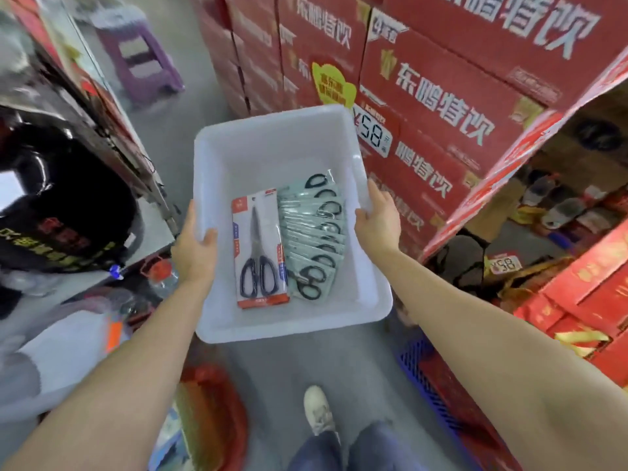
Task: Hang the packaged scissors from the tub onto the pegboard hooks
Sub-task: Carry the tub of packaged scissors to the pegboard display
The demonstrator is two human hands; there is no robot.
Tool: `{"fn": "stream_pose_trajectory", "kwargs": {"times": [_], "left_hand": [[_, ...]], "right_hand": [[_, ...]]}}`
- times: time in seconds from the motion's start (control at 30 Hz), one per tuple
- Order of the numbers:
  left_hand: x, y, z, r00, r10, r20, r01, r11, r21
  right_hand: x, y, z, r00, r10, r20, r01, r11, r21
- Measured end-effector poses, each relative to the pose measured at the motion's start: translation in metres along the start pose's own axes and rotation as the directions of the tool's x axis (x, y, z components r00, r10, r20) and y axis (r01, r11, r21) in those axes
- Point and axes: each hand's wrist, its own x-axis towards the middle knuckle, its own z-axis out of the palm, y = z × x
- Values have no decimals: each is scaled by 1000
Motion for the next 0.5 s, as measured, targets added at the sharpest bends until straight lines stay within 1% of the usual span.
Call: {"fn": "stream_pose_trajectory", "kwargs": {"times": [0.13, 0.3, 0.4, 0.5], "left_hand": [[45, 10, -4, 997, -47, -69, 44, 998, -41], [113, 20, -3, 989, -65, -136, 57, 997, -58], [157, 21, 1, 973, -127, -190, 109, 989, -100], [201, 28, 5, 961, -170, -220, 139, 979, -148]], "right_hand": [[55, -33, 23, 994, -108, 15, 109, 994, -32], [133, -73, 59, 986, -136, 101, 143, 988, -59], [182, -96, 90, 965, -233, 121, 239, 970, -40], [231, -116, 119, 956, -264, 129, 269, 963, -21]]}}
